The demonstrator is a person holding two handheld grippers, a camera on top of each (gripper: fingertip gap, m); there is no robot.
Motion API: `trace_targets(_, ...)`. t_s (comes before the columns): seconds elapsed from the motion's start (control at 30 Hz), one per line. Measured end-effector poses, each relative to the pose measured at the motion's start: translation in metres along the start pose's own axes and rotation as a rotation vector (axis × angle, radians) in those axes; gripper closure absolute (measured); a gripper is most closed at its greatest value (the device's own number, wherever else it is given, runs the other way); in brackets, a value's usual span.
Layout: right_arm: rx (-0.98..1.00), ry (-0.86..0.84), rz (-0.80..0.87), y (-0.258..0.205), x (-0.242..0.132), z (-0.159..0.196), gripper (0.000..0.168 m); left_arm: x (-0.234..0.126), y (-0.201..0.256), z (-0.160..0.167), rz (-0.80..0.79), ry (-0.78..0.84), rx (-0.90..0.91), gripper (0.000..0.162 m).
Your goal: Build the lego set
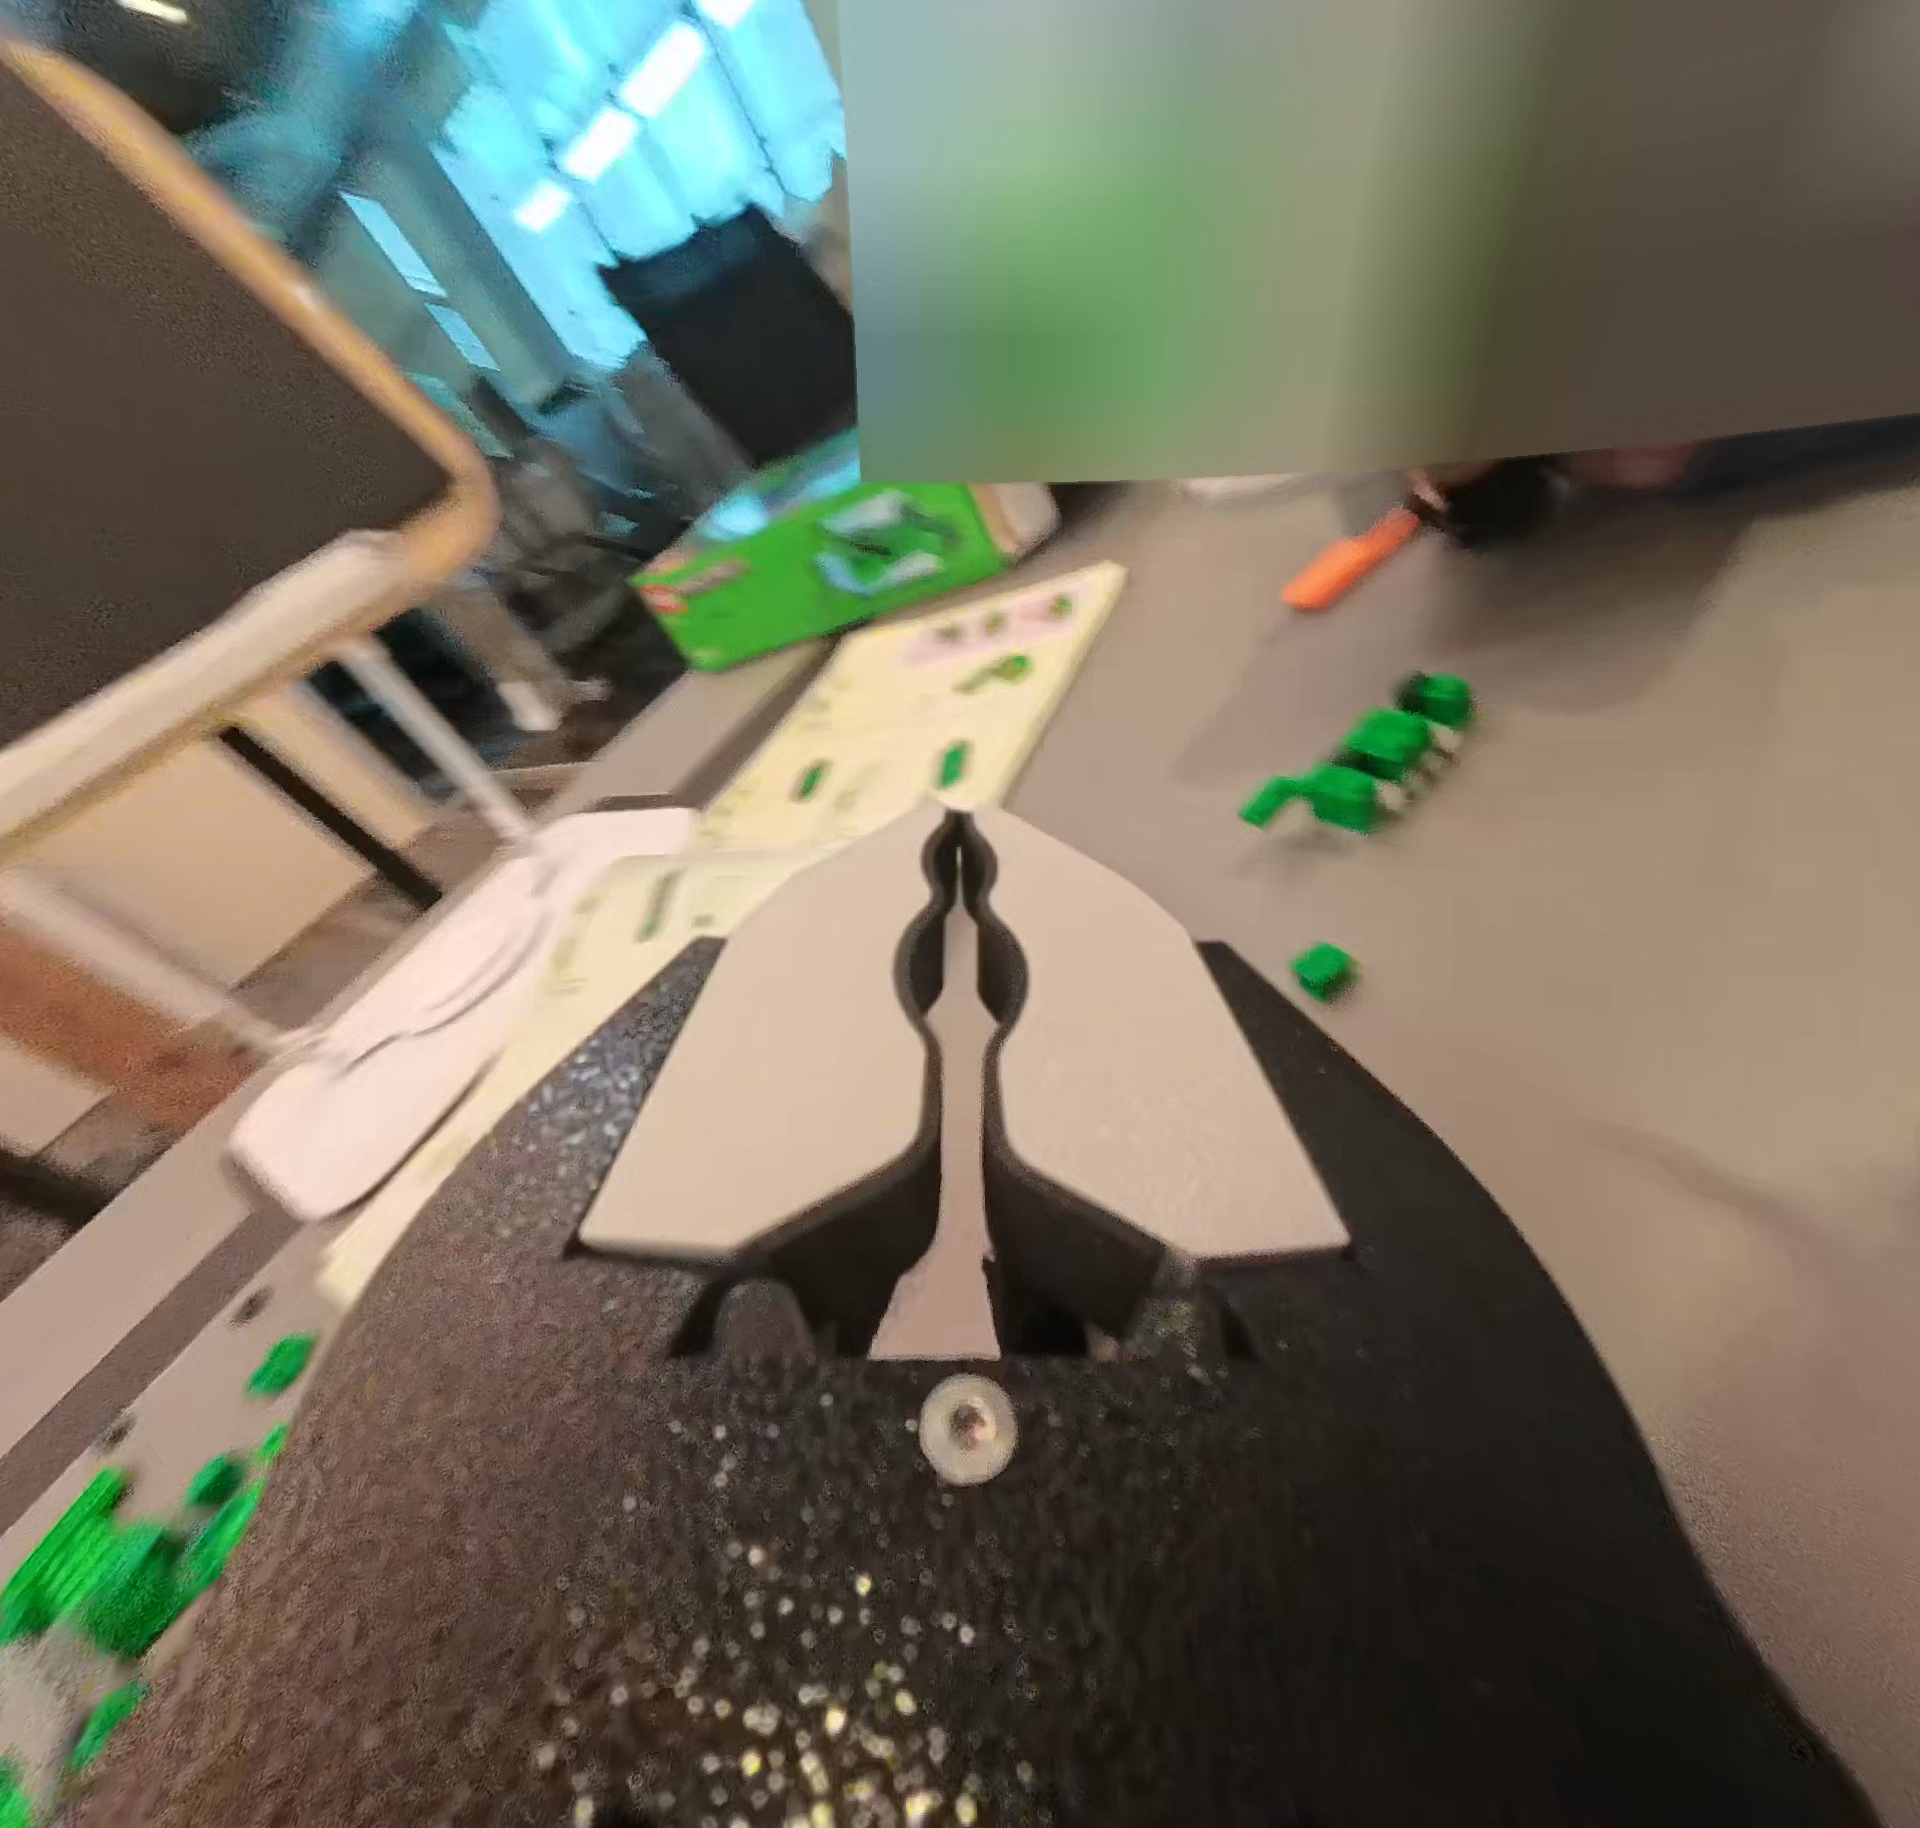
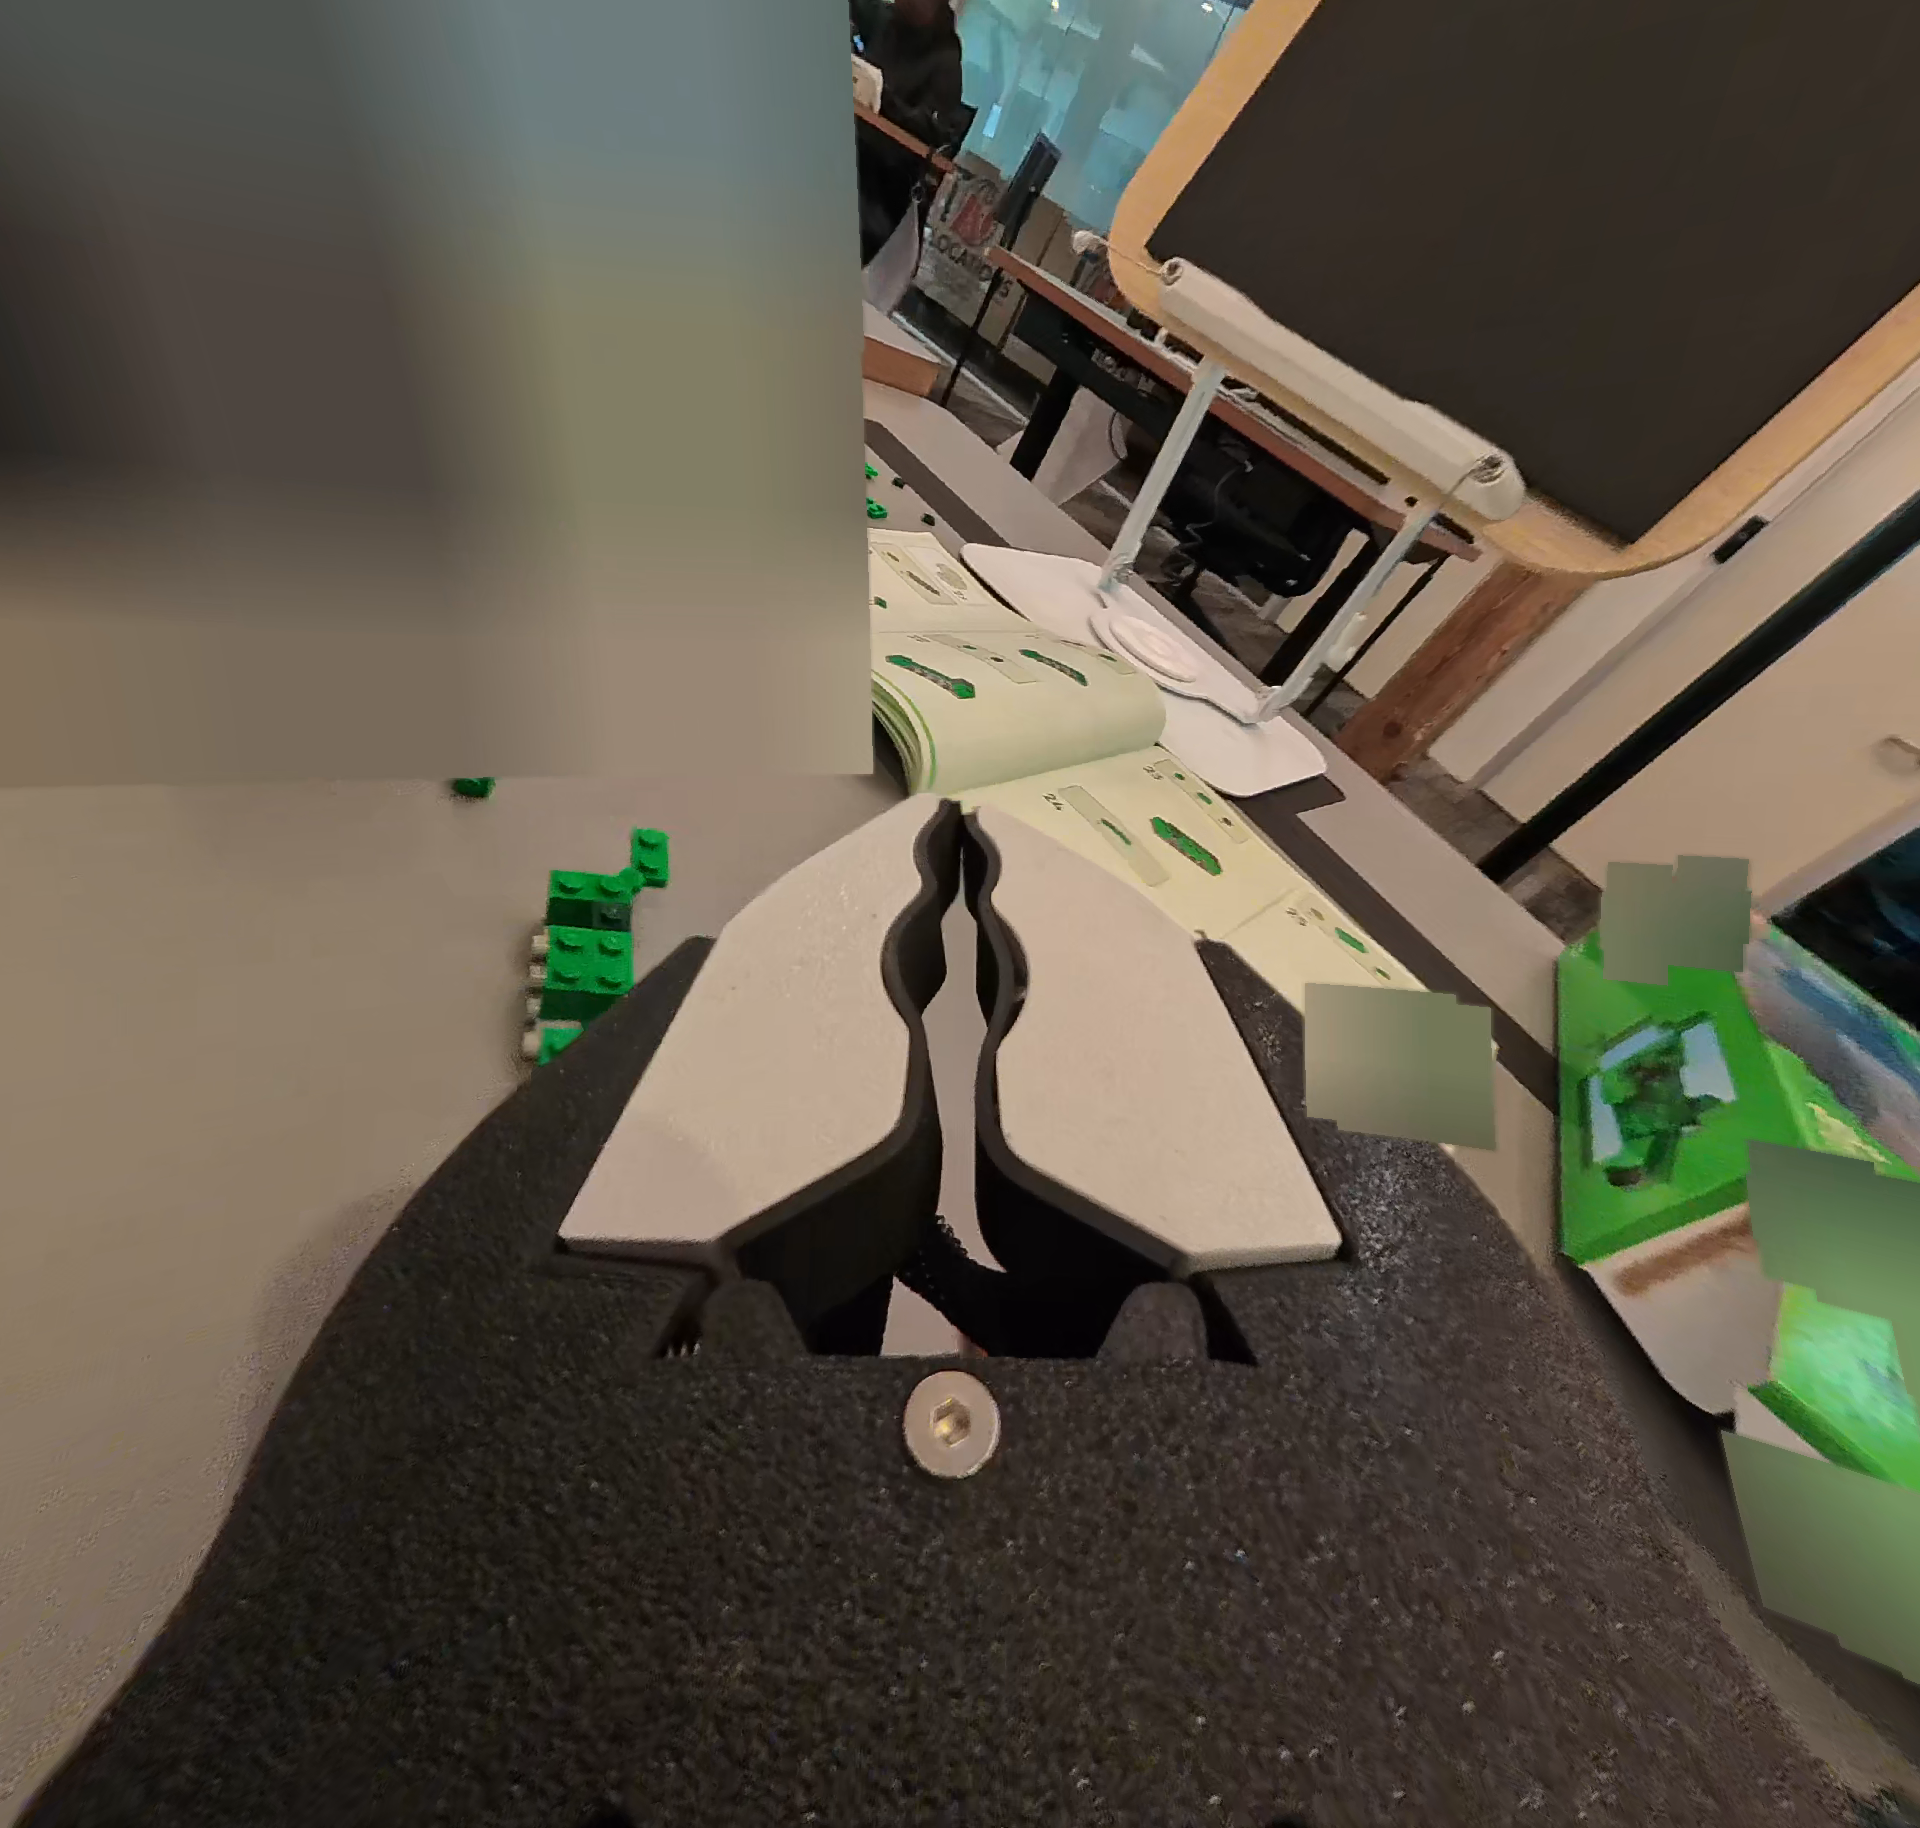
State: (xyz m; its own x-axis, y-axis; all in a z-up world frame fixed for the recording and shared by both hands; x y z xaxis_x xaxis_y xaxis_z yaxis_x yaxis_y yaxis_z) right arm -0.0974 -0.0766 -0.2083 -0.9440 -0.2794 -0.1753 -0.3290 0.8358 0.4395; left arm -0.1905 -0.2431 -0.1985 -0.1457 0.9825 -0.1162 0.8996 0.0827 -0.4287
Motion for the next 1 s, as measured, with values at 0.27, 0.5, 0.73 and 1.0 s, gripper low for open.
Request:
trace_targets(0.27, -0.072, -0.064, 0.119, 0.008, -0.002, 0.006, 0.168, -0.131, -0.068, 0.024, -0.464, -0.125, -0.18, 0.162)
trace_targets(0.5, -0.078, -0.137, 0.199, 0.014, -0.001, 0.013, 0.168, -0.088, -0.057, 0.057, -0.188, -0.445, -0.335, 0.144)
trace_targets(0.73, -0.048, -0.152, 0.251, 0.023, -0.004, 0.017, 0.168, -0.036, -0.063, 0.092, -0.026, -0.732, -0.494, 0.135)
trace_targets(1.0, -0.023, -0.117, 0.252, 0.025, -0.007, 0.014, 0.168, -0.035, -0.065, 0.103, -0.043, -0.842, -0.518, 0.131)
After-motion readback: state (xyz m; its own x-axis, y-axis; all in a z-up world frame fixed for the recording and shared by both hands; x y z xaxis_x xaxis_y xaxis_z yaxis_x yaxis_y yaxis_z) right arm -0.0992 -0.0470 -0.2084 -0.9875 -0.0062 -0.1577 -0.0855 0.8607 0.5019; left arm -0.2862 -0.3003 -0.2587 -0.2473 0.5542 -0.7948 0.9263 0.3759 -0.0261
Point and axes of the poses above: each gripper's, where its closed fingertips meet, x out along the fingers, z out of its underside, y = z × x across the jaws, the point moved 4 cm from there along -x, back along the fingers, and after that the axes turned 4 degrees about -y, right-handed, at the moved point
